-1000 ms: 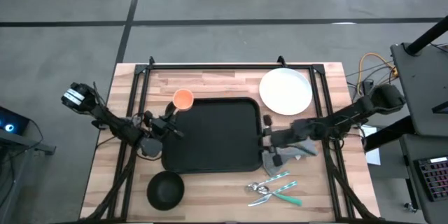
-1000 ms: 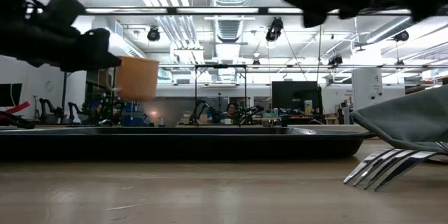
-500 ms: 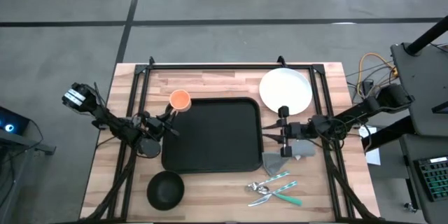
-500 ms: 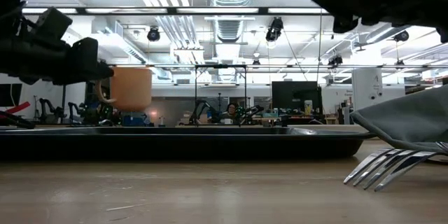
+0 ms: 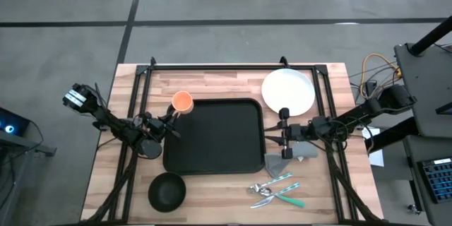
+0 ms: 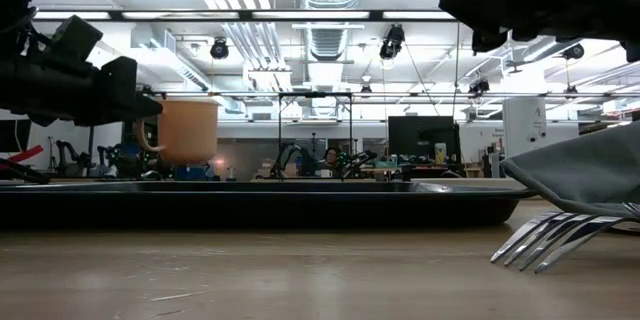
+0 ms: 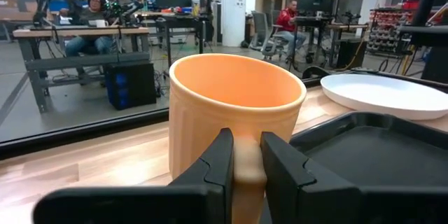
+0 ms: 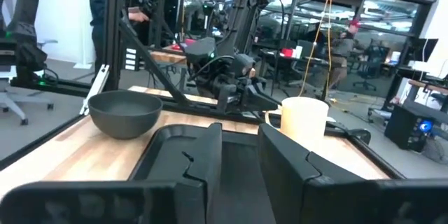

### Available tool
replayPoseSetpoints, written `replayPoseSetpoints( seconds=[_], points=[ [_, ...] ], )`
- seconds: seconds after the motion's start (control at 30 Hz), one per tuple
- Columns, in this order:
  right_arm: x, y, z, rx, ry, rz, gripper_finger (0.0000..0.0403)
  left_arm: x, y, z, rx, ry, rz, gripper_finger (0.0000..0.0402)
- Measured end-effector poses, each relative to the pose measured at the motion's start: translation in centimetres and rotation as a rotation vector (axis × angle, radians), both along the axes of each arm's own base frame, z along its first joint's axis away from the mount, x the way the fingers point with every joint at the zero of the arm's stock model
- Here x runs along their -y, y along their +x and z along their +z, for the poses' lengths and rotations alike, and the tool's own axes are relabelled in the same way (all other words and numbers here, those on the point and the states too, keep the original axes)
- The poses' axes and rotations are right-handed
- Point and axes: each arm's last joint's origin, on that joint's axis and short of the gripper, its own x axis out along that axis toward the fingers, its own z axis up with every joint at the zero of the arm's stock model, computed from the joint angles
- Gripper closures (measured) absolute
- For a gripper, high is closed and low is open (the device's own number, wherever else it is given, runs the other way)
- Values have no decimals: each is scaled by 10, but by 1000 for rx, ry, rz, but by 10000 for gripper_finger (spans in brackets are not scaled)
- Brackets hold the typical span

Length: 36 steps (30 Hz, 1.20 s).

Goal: Set up tray
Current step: Put the orange mug on the black serving tray

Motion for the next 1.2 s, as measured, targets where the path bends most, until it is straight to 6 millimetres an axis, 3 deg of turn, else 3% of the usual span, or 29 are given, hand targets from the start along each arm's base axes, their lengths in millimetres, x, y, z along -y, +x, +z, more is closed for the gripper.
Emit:
replayPoseSetpoints(
  seconds=[0.2, 0.63, 1.03, 1.2],
  points=[
    [0, 0, -1, -9, 19, 1, 316, 3, 6, 5, -27, 19, 2, 369],
    [0, 0, -1, -9, 19, -6, 321, 31, 50, 43, -235, 165, 17, 369],
    [1, 0, -1, -9, 5, -27, 327, 47, 74, 49, -391, 264, 7, 369],
    [1, 0, -1, -9, 6, -27, 321, 48, 81, 61, -484, 328, 28, 369]
  ],
)
